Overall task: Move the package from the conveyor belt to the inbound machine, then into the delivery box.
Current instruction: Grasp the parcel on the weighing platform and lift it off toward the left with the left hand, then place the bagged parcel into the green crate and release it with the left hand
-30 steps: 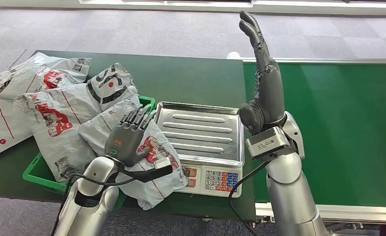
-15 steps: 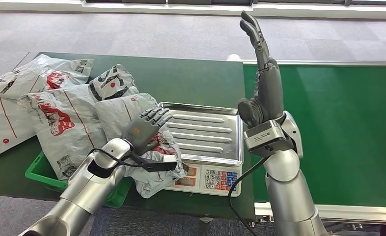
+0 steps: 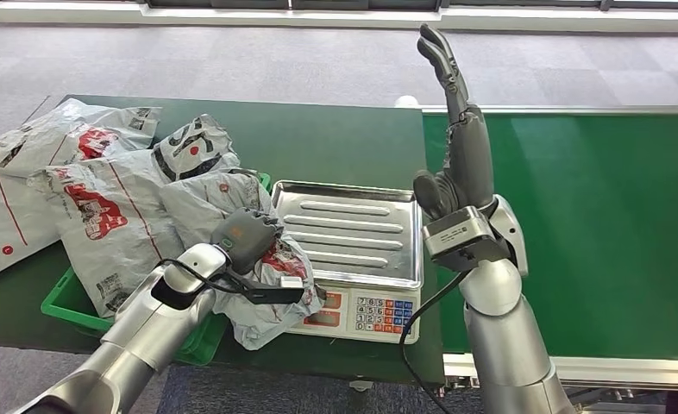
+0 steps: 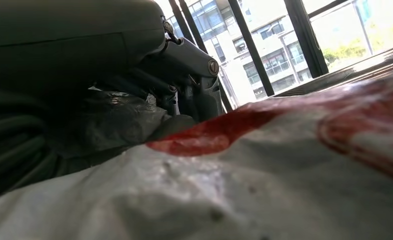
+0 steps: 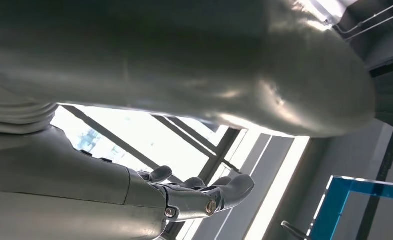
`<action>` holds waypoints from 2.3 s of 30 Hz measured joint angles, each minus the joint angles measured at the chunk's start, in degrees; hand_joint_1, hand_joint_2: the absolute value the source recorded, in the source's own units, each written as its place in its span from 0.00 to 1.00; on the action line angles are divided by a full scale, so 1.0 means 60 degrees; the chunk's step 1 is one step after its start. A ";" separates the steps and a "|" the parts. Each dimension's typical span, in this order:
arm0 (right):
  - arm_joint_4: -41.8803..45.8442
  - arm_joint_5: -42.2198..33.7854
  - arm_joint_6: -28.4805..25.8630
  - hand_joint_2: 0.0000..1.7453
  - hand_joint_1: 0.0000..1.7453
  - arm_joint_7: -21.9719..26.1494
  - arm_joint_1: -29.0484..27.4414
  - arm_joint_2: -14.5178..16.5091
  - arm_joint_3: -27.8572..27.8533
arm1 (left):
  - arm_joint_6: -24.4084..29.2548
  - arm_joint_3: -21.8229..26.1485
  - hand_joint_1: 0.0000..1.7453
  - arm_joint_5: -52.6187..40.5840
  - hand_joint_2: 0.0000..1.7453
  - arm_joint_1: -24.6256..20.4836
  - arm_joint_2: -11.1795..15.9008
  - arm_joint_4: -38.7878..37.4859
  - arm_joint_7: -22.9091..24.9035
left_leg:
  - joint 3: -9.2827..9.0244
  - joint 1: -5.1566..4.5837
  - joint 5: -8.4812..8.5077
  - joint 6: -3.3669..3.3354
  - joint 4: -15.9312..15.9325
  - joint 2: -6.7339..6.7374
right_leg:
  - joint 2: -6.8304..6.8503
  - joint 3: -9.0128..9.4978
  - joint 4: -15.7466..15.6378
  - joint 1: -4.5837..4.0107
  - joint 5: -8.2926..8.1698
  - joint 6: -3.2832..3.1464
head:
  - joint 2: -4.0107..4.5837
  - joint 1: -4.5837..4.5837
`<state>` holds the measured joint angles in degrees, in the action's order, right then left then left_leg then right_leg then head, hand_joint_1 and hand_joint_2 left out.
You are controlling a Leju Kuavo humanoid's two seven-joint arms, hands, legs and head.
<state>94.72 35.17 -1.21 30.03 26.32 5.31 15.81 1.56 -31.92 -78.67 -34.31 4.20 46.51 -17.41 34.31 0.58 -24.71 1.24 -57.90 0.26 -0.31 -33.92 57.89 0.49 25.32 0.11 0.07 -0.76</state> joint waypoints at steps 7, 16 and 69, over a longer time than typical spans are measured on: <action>-0.0156 0.0050 -0.0166 0.00 0.00 0.0073 -0.0002 0.0000 -0.0037 | -0.0244 -0.0231 1.00 -0.0083 1.00 -0.0034 0.0069 0.0010 0.0393 | -0.0018 0.0004 -0.0019 0.0024 0.0024 0.0020 | -0.0018 -0.0005 0.0000 0.0004 0.0021 -0.0028 | 0.0000 0.0000; 0.0104 0.0381 -0.0364 0.00 0.00 0.0094 -0.0573 -0.0004 -0.0254 | 0.2382 -0.0236 1.00 -0.0297 1.00 0.0356 0.0134 0.1622 0.1309 | 0.0027 0.0036 0.0000 0.0070 0.0031 0.0012 | -0.0013 -0.0070 0.0003 -0.0007 0.0020 -0.0059 | 0.0000 0.0002; 0.0680 0.0691 -0.0337 0.00 0.00 -0.0108 -0.0995 0.0359 -0.0442 | 0.4703 0.4590 0.00 0.7497 0.00 0.1550 -0.1305 0.6005 -0.3109 | 0.0112 0.0013 -0.0021 0.0048 0.0029 -0.0013 | 0.0002 -0.0128 0.0003 -0.0010 0.0035 -0.0034 | 0.0000 0.0001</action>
<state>98.80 39.31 -3.23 29.38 20.35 7.46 13.16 29.78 -4.38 -33.69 -25.01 -3.63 82.54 -36.06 34.99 0.66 -24.84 1.53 -57.72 0.19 -0.30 -34.68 57.91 0.43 25.53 -0.09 0.07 -0.76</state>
